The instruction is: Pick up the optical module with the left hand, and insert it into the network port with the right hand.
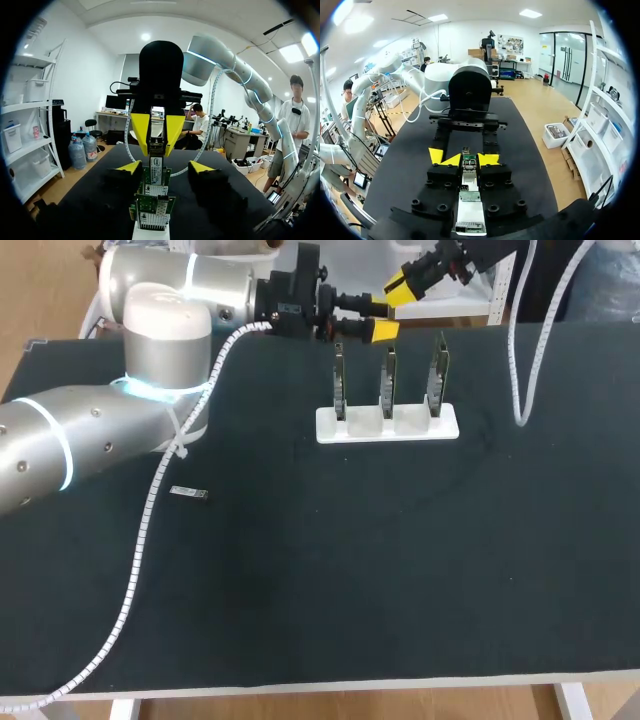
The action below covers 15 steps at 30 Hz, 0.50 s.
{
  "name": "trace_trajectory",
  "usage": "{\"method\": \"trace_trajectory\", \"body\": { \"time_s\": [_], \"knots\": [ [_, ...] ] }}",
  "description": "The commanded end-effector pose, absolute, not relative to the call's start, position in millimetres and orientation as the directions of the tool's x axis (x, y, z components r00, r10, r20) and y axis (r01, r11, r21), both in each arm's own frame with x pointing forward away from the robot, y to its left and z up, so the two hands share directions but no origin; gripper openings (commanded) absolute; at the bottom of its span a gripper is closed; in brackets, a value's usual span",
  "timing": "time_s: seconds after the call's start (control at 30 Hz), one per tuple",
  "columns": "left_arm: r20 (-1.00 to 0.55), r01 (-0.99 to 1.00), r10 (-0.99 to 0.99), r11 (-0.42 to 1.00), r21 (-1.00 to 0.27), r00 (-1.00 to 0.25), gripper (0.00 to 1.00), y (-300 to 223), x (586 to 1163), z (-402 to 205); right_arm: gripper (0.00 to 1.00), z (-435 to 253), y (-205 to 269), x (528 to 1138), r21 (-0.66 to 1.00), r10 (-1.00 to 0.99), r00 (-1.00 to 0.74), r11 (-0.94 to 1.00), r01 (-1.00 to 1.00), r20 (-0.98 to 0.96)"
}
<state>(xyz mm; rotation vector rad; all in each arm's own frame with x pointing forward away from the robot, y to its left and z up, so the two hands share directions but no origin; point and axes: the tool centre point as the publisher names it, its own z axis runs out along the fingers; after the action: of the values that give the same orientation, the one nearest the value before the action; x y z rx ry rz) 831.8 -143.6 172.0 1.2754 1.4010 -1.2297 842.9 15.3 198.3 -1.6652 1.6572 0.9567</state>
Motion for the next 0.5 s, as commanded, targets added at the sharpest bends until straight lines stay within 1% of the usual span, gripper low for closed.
{"method": "trace_trajectory", "body": {
  "time_s": [0.03, 0.27, 0.5],
  "knots": [
    [-0.982, 0.993, 0.152, -0.001, -0.114, -0.113, 1.00, -143, 830, 172, 0.00, 200, 16, 851, 0.131, -0.568, -0.037, -0.125, -0.984, -0.822],
    [-0.977, 0.993, 0.173, 0.024, -0.119, -0.121, 1.00, -138, 830, 172, 0.00, 200, 15, 850, 0.128, -0.567, -0.036, -0.123, -0.984, -0.823],
    [-0.972, 0.995, 0.213, 0.030, -0.091, -0.095, 1.00, -132, 828, 173, 0.00, 201, 15, 849, 0.124, -0.566, -0.033, -0.124, -0.984, -0.824]
  ]
}}
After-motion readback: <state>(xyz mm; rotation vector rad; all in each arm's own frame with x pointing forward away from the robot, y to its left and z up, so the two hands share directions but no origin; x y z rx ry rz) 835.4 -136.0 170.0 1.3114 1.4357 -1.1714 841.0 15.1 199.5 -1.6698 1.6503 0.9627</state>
